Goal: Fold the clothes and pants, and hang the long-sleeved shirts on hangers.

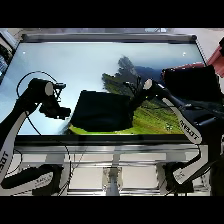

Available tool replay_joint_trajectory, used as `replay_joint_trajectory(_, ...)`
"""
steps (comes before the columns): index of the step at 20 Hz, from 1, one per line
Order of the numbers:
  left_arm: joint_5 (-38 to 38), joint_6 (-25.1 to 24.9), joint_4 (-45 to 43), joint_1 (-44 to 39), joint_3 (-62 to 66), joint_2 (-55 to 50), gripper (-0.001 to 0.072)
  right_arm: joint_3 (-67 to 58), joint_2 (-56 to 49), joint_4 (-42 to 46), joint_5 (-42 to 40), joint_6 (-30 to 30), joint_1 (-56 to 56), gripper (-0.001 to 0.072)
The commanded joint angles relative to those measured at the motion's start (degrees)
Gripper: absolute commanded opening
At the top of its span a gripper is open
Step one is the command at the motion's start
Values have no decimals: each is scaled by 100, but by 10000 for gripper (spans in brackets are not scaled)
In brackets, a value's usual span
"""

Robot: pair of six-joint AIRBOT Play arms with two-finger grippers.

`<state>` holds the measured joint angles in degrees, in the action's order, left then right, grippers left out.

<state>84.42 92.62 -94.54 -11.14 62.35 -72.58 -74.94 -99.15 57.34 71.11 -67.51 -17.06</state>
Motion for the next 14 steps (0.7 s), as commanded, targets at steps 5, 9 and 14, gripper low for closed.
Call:
replay_joint_trajectory(5,-24,20,2,4,-2,-4,373,-35,1071,3224,1515,-1436,1408,30)
replay_joint_trajectory(9,-24,20,4,4,0,-4,373,-35,1495,4076,2120,-1650,3239,29)
replay_joint_trajectory(14,-24,20,2,4,-2,-4,373,-35,1565,4437,2168,-1908,5598,30)
